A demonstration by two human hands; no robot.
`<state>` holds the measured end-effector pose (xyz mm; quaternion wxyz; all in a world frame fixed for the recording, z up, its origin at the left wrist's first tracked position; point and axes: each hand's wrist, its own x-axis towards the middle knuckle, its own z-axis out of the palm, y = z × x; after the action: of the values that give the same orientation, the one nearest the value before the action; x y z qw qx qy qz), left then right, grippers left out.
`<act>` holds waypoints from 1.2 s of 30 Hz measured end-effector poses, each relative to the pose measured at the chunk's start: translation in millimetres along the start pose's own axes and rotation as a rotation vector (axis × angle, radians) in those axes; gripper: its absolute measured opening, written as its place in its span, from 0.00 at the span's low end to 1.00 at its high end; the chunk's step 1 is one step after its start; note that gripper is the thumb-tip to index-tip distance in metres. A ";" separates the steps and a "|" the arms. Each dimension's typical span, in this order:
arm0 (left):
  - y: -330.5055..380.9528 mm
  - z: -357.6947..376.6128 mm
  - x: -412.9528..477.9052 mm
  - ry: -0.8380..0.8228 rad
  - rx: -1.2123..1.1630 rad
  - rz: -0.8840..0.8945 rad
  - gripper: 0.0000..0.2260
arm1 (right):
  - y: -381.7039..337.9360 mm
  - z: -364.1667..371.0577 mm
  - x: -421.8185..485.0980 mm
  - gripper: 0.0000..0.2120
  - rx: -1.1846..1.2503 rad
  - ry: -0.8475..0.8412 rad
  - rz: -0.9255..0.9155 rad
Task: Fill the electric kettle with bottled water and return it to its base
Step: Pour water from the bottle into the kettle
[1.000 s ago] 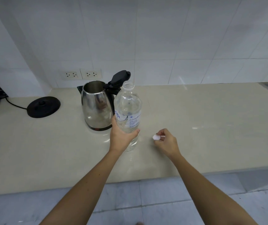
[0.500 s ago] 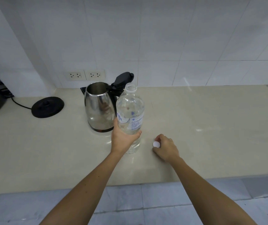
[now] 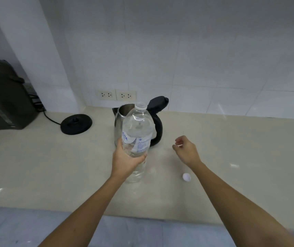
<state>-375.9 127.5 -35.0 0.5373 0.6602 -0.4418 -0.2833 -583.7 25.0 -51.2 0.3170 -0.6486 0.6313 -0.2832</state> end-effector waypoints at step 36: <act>16.3 -142.3 125.8 0.158 0.859 0.188 0.34 | -139.2 -7.4 18.0 0.35 -0.775 0.114 -0.401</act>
<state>-203.2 80.6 30.6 0.2698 0.8001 -0.5351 0.0273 -499.6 6.9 60.0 -0.0462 -0.8126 0.5691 -0.1166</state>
